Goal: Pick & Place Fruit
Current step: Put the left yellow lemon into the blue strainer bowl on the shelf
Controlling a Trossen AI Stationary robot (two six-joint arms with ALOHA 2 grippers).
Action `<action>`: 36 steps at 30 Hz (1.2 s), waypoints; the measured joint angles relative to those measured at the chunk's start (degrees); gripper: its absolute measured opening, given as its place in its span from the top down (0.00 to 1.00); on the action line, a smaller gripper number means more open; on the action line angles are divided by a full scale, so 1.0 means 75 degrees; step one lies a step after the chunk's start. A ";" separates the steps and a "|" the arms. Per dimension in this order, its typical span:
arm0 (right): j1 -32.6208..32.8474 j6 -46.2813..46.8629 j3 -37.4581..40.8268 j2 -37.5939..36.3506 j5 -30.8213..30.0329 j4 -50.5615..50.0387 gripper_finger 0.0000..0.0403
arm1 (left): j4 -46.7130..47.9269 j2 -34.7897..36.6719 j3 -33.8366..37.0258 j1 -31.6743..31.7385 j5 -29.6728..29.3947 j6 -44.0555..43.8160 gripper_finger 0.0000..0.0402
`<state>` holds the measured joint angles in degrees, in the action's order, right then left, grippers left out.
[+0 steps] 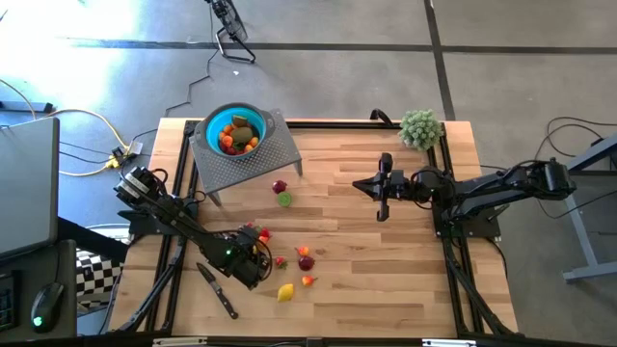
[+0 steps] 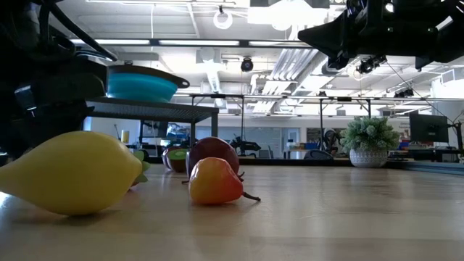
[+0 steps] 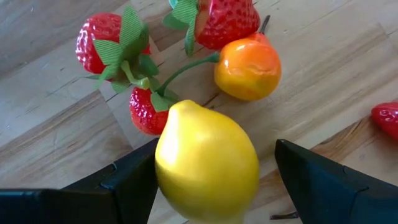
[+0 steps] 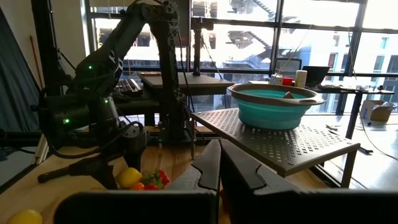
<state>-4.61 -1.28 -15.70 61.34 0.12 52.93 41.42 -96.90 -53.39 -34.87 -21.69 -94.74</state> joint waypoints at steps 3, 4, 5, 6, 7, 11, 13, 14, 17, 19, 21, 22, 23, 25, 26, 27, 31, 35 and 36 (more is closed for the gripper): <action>0.0000 -0.0001 0.0000 0.0000 0.0000 0.0000 0.99 | -0.0002 0.0000 0.0000 0.0000 -0.0003 -0.0003 0.25; 0.0001 0.0000 0.0000 0.0000 0.0000 0.0000 0.99 | -0.0002 0.0000 0.0000 0.0000 -0.0006 -0.0003 0.25; 0.0001 0.0000 0.0000 0.0000 0.0000 0.0000 0.99 | -0.0002 0.0000 0.0000 0.0000 -0.0003 -0.0003 0.25; 0.0001 0.0000 0.0000 0.0000 0.0000 0.0000 0.99 | -0.0002 0.0000 0.0000 0.0000 -0.0003 -0.0003 0.25; 0.0001 0.0000 0.0000 0.0000 0.0000 0.0000 0.99 | -0.0002 0.0000 0.0000 0.0000 -0.0003 -0.0003 0.25; 0.0000 0.0000 0.0000 0.0000 0.0000 0.0000 0.99 | -0.0002 0.0000 0.0000 0.0000 -0.0003 -0.0003 0.28; 0.0001 0.0000 0.0000 0.0000 0.0000 0.0000 0.99 | -0.0002 0.0000 0.0000 0.0000 -0.0003 -0.0006 0.31; -0.0002 0.0000 0.0000 0.0000 0.0000 0.0000 0.99 | -0.0002 0.0000 0.0000 0.0000 -0.0003 -0.0019 0.34; 0.0000 0.0000 0.0000 0.0000 0.0000 0.0000 0.99 | -0.0002 0.0000 -0.0003 0.0000 0.0014 -0.0029 0.40; -0.0001 0.0000 0.0000 0.0000 0.0000 0.0000 0.99 | -0.0002 0.0000 -0.0001 0.0000 0.0045 -0.0029 0.44; 0.0001 -0.0002 0.0000 0.0000 0.0000 0.0000 0.99 | 0.0004 0.0000 -0.0003 0.0000 0.0069 -0.0029 0.47; 0.0001 0.0000 0.0000 0.0000 0.0000 -0.0001 0.99 | 0.0004 0.0001 -0.0003 0.0000 0.0078 -0.0028 0.48; 0.0001 -0.0001 0.0000 0.0000 0.0000 0.0000 0.99 | 0.0004 0.0003 -0.0003 0.0000 0.0083 -0.0028 0.49; -0.0002 0.0000 0.0000 0.0000 0.0000 0.0000 0.99 | 0.0000 0.0003 -0.0003 0.0000 0.0100 -0.0024 0.49; 0.0001 0.0000 0.0000 0.0000 0.0000 0.0000 0.99 | -0.0006 0.0003 -0.0003 0.0000 0.0103 -0.0023 0.49; 0.0001 0.0000 0.0000 0.0000 0.0000 0.0000 0.99 | -0.0019 0.0003 -0.0003 0.0000 0.0106 -0.0023 0.49; 0.0001 0.0000 0.0000 0.0000 0.0000 0.0000 0.99 | -0.0104 0.0003 -0.0003 0.0000 0.0128 0.0009 0.47; -0.0002 -0.0003 0.0000 0.0000 0.0000 0.0000 0.99 | -0.0113 0.0006 -0.0003 0.0000 0.0131 0.0003 0.47; -0.0002 -0.0002 0.0000 0.0000 0.0000 0.0000 0.99 | -0.0118 0.0006 -0.0003 0.0000 0.0134 0.0003 0.47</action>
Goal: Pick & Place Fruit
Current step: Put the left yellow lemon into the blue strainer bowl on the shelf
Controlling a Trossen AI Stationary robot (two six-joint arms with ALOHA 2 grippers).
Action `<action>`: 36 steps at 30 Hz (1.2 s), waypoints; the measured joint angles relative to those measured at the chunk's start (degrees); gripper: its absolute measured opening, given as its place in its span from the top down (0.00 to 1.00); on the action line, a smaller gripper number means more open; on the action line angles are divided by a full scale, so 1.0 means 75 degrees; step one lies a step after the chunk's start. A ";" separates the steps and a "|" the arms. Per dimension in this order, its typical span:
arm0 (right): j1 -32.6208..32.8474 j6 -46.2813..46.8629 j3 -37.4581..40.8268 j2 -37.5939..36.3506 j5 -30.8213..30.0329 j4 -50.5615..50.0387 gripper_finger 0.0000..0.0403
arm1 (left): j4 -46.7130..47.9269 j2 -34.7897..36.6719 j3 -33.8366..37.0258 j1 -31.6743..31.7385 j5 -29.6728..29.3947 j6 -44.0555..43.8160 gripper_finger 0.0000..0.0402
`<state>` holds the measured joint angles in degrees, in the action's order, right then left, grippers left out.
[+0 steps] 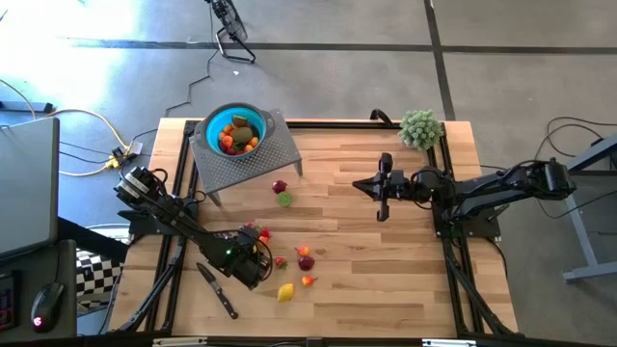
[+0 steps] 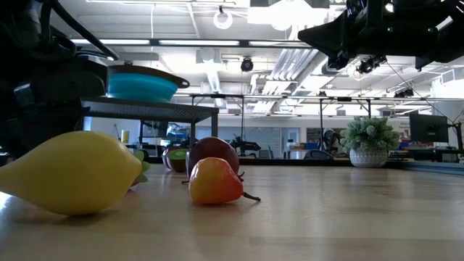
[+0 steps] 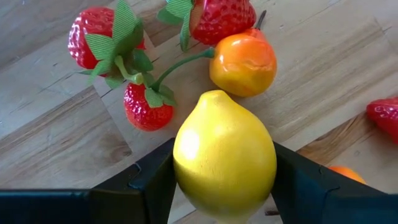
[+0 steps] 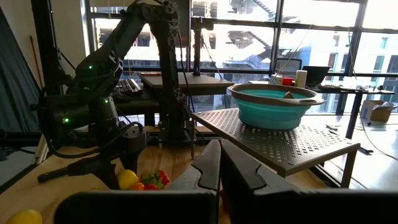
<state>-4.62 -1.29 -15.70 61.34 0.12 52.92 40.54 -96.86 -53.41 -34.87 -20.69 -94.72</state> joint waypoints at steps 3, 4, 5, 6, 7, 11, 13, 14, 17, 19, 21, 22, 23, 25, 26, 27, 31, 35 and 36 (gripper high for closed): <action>0.0000 0.0002 0.0000 0.0000 0.0000 0.0000 0.99 | -0.0009 0.0000 0.0000 0.0000 0.0018 0.0077 0.47; 0.0003 0.0002 0.0000 0.0000 0.0000 -0.0001 0.99 | -0.0012 0.0000 0.0000 0.0000 0.0028 0.0124 0.47; 0.0000 0.0001 0.0000 0.0000 0.0000 -0.0003 0.99 | -0.0012 0.0000 0.0000 0.0000 0.0050 0.0197 0.47; 0.0002 0.0002 0.0000 0.0000 0.0000 -0.0003 0.99 | -0.0010 0.0003 -0.0003 0.0000 0.0055 0.0207 0.47; 0.0002 0.0002 0.0000 0.0000 0.0000 0.0000 0.99 | -0.0001 0.0003 -0.0005 0.0000 0.0083 0.0221 0.48; 0.0003 0.0002 0.0000 0.0000 0.0000 -0.0003 0.99 | 0.0016 0.0103 -0.0006 0.0000 0.0294 0.0264 0.50; 0.0000 0.0001 0.0000 0.0000 0.0000 -0.0003 0.99 | 0.0036 0.0203 -0.0006 -0.0006 0.0329 0.0269 0.50; 0.0003 0.0001 0.0000 0.0000 0.0000 -0.0005 0.99 | 0.0080 0.0281 -0.0006 -0.0006 0.0339 0.0277 0.49; 0.0000 0.0001 0.0000 0.0000 0.0000 -0.0006 0.99 | 0.0296 0.0602 -0.0035 0.0000 0.0312 0.0279 0.48; 0.0003 0.0002 0.0000 0.0000 0.0000 -0.0008 0.99 | 0.0444 0.0838 -0.0035 0.0000 0.0302 0.0280 0.48; 0.0000 0.0002 0.0000 0.0000 0.0000 -0.0019 0.99 | 0.0505 0.1103 -0.0035 -0.0003 0.0299 0.0285 0.48; 0.0000 -0.0001 0.0000 0.0000 0.0000 -0.0017 0.99 | 0.0523 0.1243 -0.0035 -0.0003 0.0297 0.0341 0.49; 0.0003 -0.0001 0.0000 0.0000 0.0000 -0.0017 0.99 | 0.0555 0.1382 -0.0035 -0.0003 0.0287 0.0407 0.49; 0.0000 0.0000 0.0000 0.0000 -0.0003 -0.0019 0.99 | 0.0561 0.1651 -0.0035 -0.0002 0.0241 0.0452 0.49; 0.0003 0.0001 0.0000 0.0000 -0.0001 -0.0018 0.99 | 0.0583 0.1796 -0.0035 -0.0001 0.0199 0.0456 0.49; 0.0003 0.0002 0.0000 0.0001 -0.0003 -0.0015 0.99 | 0.0599 0.1941 -0.0035 -0.0003 0.0134 0.0476 0.49; 0.0003 0.0002 0.0000 0.0003 -0.0016 -0.0017 0.99 | 0.0580 0.2503 -0.0035 -0.0003 -0.0090 0.0661 0.49; 0.0002 0.0001 0.0000 0.0003 -0.0020 -0.0029 0.99 | 0.0415 0.3086 -0.0035 0.0000 -0.0421 0.1117 0.49; 0.0000 0.0002 0.0000 0.0003 -0.0020 -0.0032 0.99 | 0.0321 0.3238 -0.0035 0.0000 -0.0549 0.1244 0.49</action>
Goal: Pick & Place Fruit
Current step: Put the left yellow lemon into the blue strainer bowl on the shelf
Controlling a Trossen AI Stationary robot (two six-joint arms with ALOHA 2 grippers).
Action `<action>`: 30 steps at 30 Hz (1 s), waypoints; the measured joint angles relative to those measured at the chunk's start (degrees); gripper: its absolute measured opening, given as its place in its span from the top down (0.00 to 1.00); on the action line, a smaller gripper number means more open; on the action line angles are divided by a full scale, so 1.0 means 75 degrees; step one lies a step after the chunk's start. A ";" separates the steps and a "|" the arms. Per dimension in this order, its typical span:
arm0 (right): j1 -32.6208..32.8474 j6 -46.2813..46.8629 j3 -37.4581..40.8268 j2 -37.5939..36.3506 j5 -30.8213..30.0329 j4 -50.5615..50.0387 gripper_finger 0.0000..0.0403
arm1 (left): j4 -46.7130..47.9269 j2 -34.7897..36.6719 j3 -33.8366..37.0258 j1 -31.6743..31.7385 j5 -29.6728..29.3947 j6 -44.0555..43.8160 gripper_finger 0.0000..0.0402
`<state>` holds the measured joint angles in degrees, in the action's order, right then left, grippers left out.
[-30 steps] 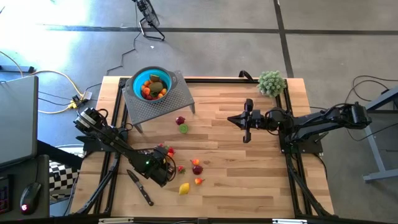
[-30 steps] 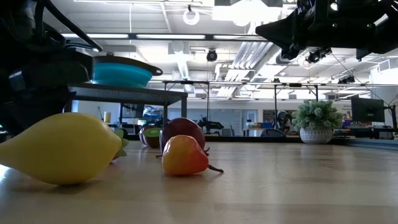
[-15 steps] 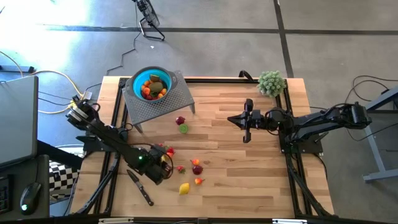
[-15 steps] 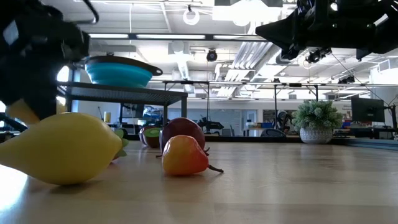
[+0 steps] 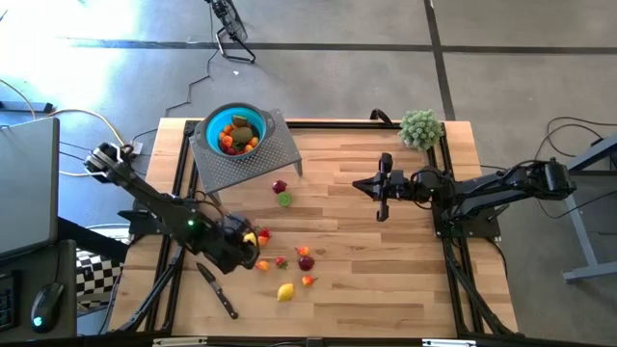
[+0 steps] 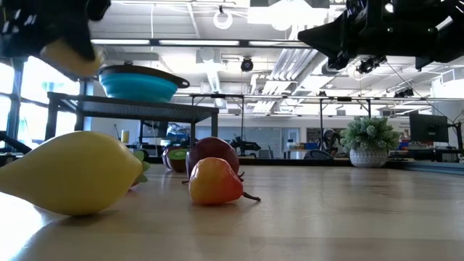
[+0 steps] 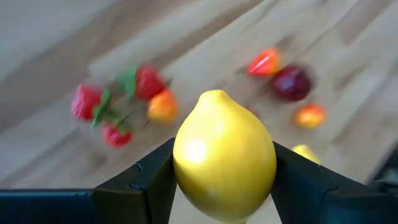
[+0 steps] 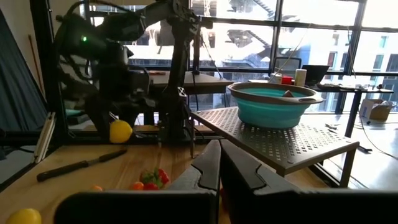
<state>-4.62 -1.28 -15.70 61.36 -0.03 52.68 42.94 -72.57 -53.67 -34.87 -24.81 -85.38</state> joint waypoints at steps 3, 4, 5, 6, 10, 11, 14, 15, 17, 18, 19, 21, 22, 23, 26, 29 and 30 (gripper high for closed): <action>0.0003 -0.0001 0.0000 0.0000 0.0003 0.0003 0.99 | -0.0150 0.0445 0.0000 0.0000 -0.0541 0.0437 0.49; 0.0000 -0.0002 0.0000 0.0000 0.0000 0.0001 0.99 | -0.0263 0.0596 0.0000 0.0000 -0.0768 0.0599 0.49; 0.0000 0.0000 0.0000 0.0000 0.0000 -0.0002 0.99 | -0.0351 0.0750 0.0000 0.0000 -0.1012 0.0777 0.49; 0.0003 0.0000 0.0000 0.0000 0.0000 0.0003 0.99 | -0.0410 0.0902 0.0000 0.0000 -0.1239 0.0974 0.49; 0.0003 0.0006 0.0000 0.0000 0.0000 0.0013 0.99 | -0.0802 0.1482 0.0001 0.0006 -0.2105 0.1866 0.49; 0.0001 0.0006 0.0000 0.0000 0.0000 0.0022 0.99 | -0.0948 0.1623 0.0003 0.0006 -0.2286 0.2112 0.49; 0.0003 0.0015 0.0000 0.0000 0.0000 0.0025 0.99 | -0.1428 0.2000 0.0000 0.0126 -0.2734 0.2922 0.49; 0.0002 0.0015 0.0000 0.0000 0.0000 0.0032 0.99 | -0.1653 0.2096 0.0000 0.0222 -0.2774 0.3232 0.49; 0.0000 0.0015 0.0000 0.0000 0.0000 0.0024 0.99 | -0.2088 0.2299 0.0000 0.0498 -0.2782 0.3898 0.49; 0.0003 0.0015 0.0000 0.0000 0.0000 0.0030 0.99 | -0.2257 0.2372 0.0000 0.0645 -0.2777 0.4221 0.49; 0.0003 0.0015 0.0000 0.0000 0.0000 0.0032 0.99 | -0.2480 0.2427 0.0000 0.0820 -0.2764 0.4535 0.49; 0.0002 0.0015 0.0000 0.0000 0.0000 0.0029 0.99 | -0.2752 0.2521 -0.0003 0.1230 -0.2684 0.5119 0.49; 0.0001 0.0015 0.0000 0.0000 0.0000 0.0030 0.99 | -0.2708 0.2547 -0.0033 0.1454 -0.2587 0.5336 0.49; 0.0000 0.0015 0.0000 0.0000 0.0000 0.0029 0.99 | -0.2631 0.2549 -0.0101 0.1683 -0.2524 0.5480 0.49; 0.0003 0.0012 0.0000 0.0000 0.0000 0.0030 0.99 | -0.2351 0.2548 -0.0345 0.2375 -0.2363 0.5744 0.49; 0.0002 0.0004 0.0000 0.0000 0.0000 0.0023 0.99 | -0.2074 0.2549 -0.0549 0.3043 -0.2142 0.6018 0.49; 0.0002 0.0003 0.0000 0.0000 0.0000 0.0025 0.99 | -0.1923 0.2549 -0.0599 0.3279 -0.2100 0.6035 0.49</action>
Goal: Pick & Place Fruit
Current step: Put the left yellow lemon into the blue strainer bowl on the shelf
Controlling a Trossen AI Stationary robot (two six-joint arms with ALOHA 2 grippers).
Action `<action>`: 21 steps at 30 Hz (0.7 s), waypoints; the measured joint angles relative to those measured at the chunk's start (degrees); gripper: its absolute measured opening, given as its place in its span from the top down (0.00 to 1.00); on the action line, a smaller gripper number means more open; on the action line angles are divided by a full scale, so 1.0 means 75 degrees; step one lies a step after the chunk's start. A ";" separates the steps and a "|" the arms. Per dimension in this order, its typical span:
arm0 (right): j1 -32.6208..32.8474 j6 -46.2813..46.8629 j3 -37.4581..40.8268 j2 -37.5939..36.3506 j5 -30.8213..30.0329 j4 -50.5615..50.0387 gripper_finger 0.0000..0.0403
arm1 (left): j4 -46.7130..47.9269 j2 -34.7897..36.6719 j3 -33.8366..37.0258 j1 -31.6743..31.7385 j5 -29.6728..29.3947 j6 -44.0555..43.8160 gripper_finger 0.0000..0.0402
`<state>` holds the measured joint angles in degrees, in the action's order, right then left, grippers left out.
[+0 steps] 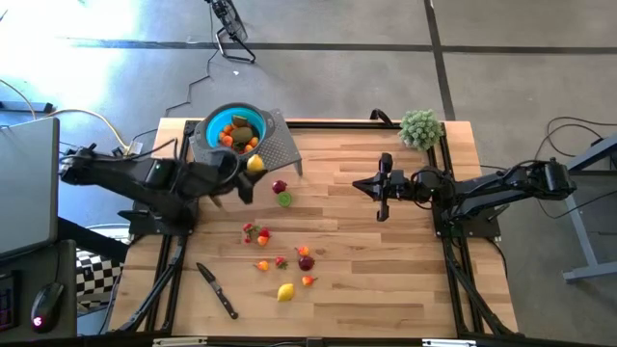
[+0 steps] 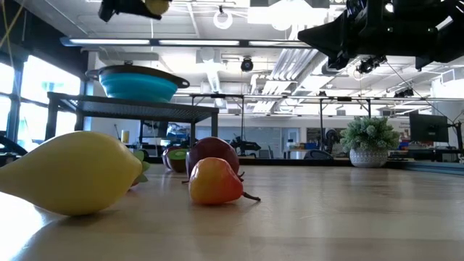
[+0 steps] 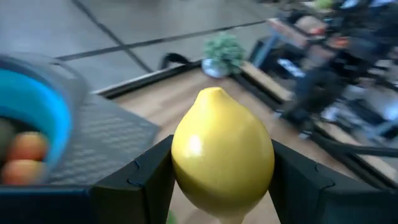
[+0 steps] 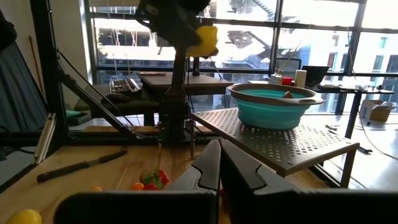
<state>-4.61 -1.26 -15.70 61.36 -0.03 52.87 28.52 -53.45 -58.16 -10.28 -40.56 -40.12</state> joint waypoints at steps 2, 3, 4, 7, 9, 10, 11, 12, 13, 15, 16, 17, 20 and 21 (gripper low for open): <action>0.0000 -0.0003 0.0000 0.0000 0.0000 -0.0007 0.99 | 0.0343 -0.0003 -0.0133 0.0456 0.0129 0.0003 0.49; -0.0001 -0.0003 0.0000 0.0000 0.0000 -0.0006 0.99 | 0.0525 -0.0006 -0.0192 0.0679 0.0176 -0.0002 0.49; -0.0002 -0.0004 0.0000 0.0000 0.0000 -0.0004 0.99 | 0.0707 -0.0003 -0.0245 0.0892 0.0210 0.0000 0.49; -0.0002 -0.0006 0.0000 0.0000 0.0000 -0.0007 0.99 | 0.1167 -0.0006 -0.0361 0.1516 0.0361 -0.0013 0.49; 0.0001 -0.0006 0.0000 0.0000 -0.0001 -0.0007 0.99 | 0.1356 -0.0006 -0.0386 0.1911 0.0455 -0.0012 0.49; 0.0001 -0.0006 0.0000 0.0000 -0.0003 -0.0007 0.99 | 0.1407 -0.0006 -0.0389 0.2115 0.0526 -0.0012 0.49; 0.0001 -0.0006 0.0000 0.0000 -0.0003 -0.0007 0.99 | 0.1509 -0.0006 -0.0389 0.2300 0.0556 -0.0012 0.49; 0.0001 -0.0006 0.0000 0.0000 -0.0003 -0.0006 0.99 | 0.1619 -0.0006 -0.0389 0.2484 0.0566 -0.0014 0.49; -0.0001 -0.0006 0.0000 0.0000 -0.0003 -0.0006 0.99 | 0.1713 -0.0006 -0.0389 0.2657 0.0565 -0.0016 0.49; -0.0002 -0.0009 0.0000 0.0000 -0.0003 -0.0007 0.99 | 0.1871 -0.0017 -0.0389 0.2988 0.0564 -0.0017 0.49; 0.0000 -0.0009 0.0000 0.0000 -0.0003 -0.0005 0.99 | 0.1971 -0.0045 -0.0389 0.3154 0.0563 -0.0022 0.49; 0.0000 -0.0009 0.0000 0.0000 -0.0003 -0.0006 0.99 | 0.2064 -0.0071 -0.0389 0.3309 0.0563 -0.0023 0.49; 0.0001 -0.0043 0.0000 0.0000 -0.0003 -0.0007 0.99 | 0.2288 -0.0193 -0.0389 0.3742 0.0553 -0.0023 0.49; 0.0001 -0.0053 0.0000 0.0000 -0.0003 -0.0007 0.99 | 0.2357 -0.0246 -0.0392 0.3873 0.0542 -0.0023 0.49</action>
<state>-4.60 -1.66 -15.70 61.36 -0.05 52.81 46.20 -55.30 -61.10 18.77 -36.49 -40.29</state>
